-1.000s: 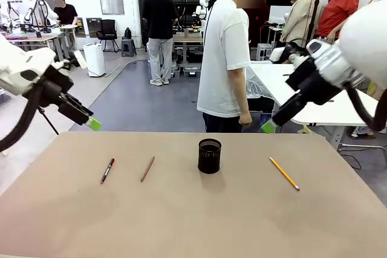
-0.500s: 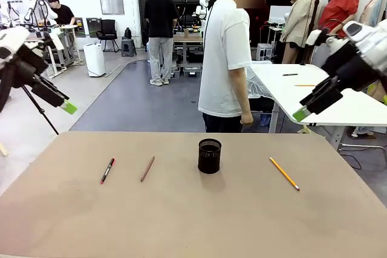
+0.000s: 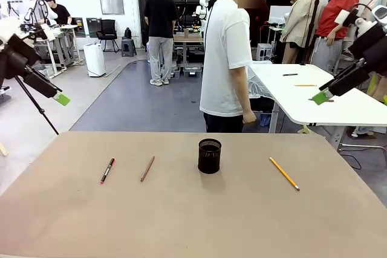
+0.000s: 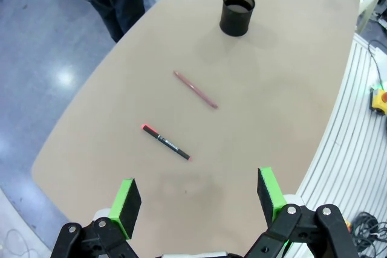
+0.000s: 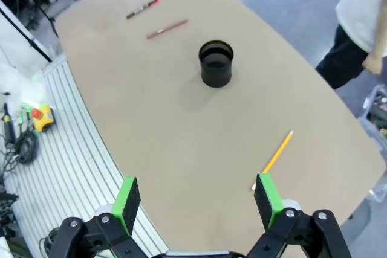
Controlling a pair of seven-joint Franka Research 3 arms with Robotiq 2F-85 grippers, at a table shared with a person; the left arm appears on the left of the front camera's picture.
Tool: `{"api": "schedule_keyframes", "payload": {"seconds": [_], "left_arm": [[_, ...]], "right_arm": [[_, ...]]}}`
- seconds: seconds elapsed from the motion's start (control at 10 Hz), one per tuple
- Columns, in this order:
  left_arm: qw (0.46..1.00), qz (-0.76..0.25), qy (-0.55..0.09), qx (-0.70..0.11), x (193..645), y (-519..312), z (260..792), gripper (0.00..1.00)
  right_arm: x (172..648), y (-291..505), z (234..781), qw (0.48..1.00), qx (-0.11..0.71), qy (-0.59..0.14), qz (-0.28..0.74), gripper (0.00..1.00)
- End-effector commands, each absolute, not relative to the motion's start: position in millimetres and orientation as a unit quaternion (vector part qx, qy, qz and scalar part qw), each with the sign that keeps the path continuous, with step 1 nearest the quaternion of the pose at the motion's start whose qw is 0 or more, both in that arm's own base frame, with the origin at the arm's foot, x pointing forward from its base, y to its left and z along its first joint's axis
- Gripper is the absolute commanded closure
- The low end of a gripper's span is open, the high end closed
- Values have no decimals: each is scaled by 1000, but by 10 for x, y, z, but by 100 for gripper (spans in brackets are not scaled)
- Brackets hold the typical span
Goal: Place the pens into the pen holder.
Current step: Pick up a writing instrument from the table and place it into the Pen holder.
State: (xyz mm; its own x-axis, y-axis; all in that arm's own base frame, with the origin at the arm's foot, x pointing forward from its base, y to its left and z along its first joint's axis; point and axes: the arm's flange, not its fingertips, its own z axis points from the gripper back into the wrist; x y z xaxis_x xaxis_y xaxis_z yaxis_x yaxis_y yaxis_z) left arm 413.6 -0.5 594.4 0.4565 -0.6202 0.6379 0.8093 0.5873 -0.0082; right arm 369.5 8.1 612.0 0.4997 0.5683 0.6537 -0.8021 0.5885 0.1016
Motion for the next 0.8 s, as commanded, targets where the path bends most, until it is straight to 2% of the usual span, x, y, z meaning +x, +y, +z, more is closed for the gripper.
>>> {"api": "schedule_keyframes", "payload": {"seconds": [0.0,0.7], "left_arm": [[824,-439,-311,-179,4135,44,5956,0],[830,-430,-309,-173,4122,-5,5954,0]], "right_arm": [[3762,34,6107,830,222,-302,413,0],[3725,69,6097,838,216,-298,403,0]]}}
